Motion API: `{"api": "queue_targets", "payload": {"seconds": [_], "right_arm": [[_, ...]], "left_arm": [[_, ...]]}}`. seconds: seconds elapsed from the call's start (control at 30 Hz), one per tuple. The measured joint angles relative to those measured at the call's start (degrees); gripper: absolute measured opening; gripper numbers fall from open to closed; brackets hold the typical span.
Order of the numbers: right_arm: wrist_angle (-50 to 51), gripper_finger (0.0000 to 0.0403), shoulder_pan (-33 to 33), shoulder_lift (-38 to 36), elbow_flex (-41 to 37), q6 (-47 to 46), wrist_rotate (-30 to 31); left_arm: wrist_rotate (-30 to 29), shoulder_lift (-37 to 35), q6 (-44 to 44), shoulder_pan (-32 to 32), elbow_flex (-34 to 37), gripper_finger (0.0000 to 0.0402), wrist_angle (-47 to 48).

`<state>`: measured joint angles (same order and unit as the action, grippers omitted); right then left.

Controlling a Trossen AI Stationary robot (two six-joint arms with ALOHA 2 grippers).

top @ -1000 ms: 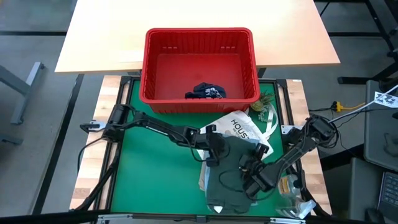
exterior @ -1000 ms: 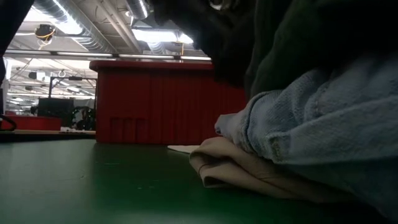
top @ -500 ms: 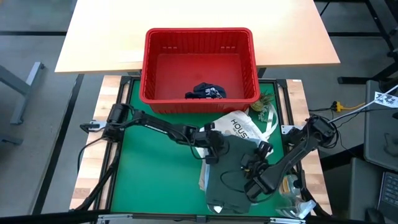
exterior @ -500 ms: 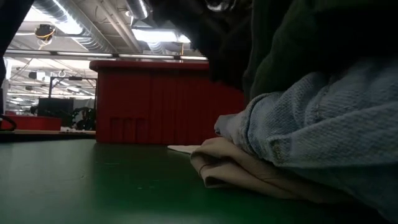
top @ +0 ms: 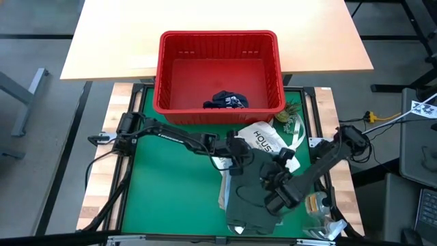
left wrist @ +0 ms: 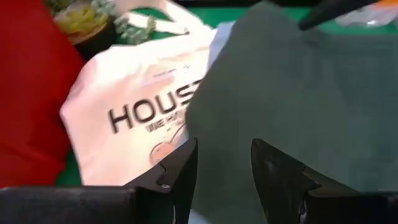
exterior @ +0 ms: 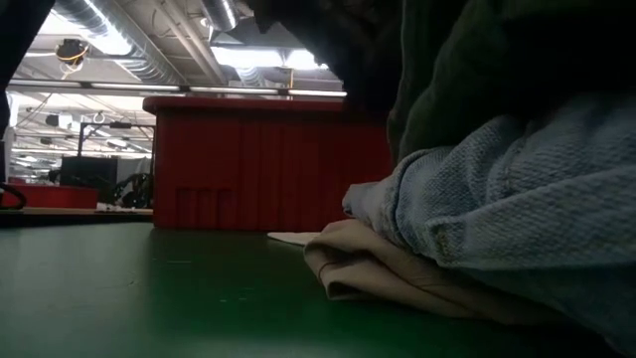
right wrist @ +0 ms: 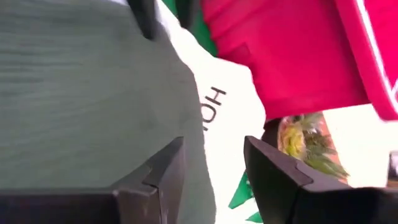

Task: Fold Laundry from Bin
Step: Stack the green polo shirt on top of the light blue jeans

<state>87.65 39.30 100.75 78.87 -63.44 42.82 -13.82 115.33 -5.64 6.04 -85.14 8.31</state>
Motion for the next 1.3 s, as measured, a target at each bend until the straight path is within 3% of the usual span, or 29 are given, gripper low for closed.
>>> {"api": "queue_targets", "payload": {"seconds": [0.33,0.57,0.7,0.87,1.1,1.3], "right_arm": [[-20.9,0.0166,-6.2,0.0,-18.1,-0.7,-6.5],[-23.5,0.0166,-6.7,-0.1,-20.3,-0.7,-6.6],[-18.7,0.0166,-6.7,0.0,-16.5,0.9,-7.7],[-7.9,0.0166,-6.6,0.0,-6.0,3.7,-11.8],[-4.6,0.0166,-2.2,0.0,9.6,4.4,-13.1],[-13.0,0.0166,5.5,0.0,15.0,2.4,-13.5]], "left_arm": [[-0.5,2.4,-0.2,-0.7,5.8,0.0144,-1.8],[-1.5,2.7,-0.2,-1.0,7.3,0.0144,-2.3],[-2.5,2.1,-0.1,-1.0,7.2,0.0144,-1.6],[-2.3,0.2,0.2,-0.2,5.7,0.0144,1.0],[7.4,-2.5,-0.3,3.8,2.2,0.0144,0.4],[16.3,-2.9,-2.7,10.0,1.4,0.0144,-1.5]]}}
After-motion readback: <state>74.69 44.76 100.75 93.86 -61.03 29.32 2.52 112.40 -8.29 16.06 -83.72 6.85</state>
